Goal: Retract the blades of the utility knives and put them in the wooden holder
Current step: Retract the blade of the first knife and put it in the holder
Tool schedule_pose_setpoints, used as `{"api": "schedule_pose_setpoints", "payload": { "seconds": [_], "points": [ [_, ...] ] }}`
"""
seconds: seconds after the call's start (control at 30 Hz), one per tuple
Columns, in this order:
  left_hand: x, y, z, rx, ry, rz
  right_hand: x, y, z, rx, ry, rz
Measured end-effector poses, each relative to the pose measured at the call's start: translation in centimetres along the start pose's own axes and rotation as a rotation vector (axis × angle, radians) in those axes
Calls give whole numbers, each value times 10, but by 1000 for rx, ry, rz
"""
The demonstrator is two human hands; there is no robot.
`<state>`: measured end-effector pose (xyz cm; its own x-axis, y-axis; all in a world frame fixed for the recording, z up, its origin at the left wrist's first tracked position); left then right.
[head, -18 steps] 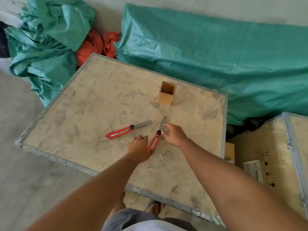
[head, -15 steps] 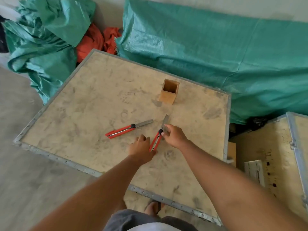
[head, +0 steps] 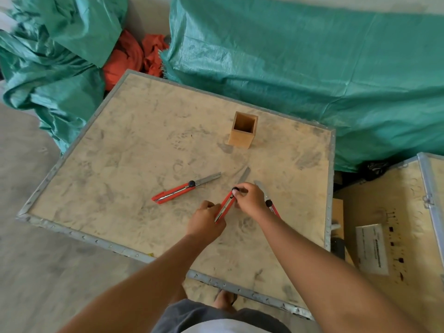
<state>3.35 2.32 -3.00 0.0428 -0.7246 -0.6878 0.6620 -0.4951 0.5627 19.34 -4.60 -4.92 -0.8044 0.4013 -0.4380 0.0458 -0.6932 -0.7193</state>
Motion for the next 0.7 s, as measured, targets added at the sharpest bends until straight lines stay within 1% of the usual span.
{"api": "schedule_pose_setpoints", "payload": {
  "seconds": [0.07, 0.1, 0.17, 0.27, 0.4, 0.53, 0.63, 0.7],
  "points": [
    [-4, 5, 6, -8, 18, 96, -6, -3, 7, 19, -12, -174],
    [-6, 7, 8, -19, 6, 149, -11, -7, 9, 7, -15, -208],
    [-10, 11, 14, -32, -55, 302, -24, -16, 14, -27, -26, -243],
    [-17, 21, 24, 15, -149, 558, -48, -34, 22, -87, -26, -285],
    [-28, 38, 39, 98, -191, 894, -74, -60, 39, -186, -61, -344],
    [-41, 56, 48, 147, -149, 1041, -83, -75, 57, -256, -94, -377],
    [-47, 63, 52, 153, -124, 1106, -85, -84, 72, -290, -160, -332],
    [-49, 64, 53, 160, -115, 1125, -82, -87, 82, -301, -235, -303]
  ]
}}
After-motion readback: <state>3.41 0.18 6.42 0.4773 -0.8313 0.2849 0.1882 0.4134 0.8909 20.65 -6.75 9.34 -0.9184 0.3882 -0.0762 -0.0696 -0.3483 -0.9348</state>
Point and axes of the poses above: each hand's wrist, its own z-axis away from the middle knuckle, its own x-axis out of the palm, y = z × x, the point moved 6 cm from there along -z, towards the middle knuckle, and after that the axes turned 8 degrees about -y, right-handed, at the moved point
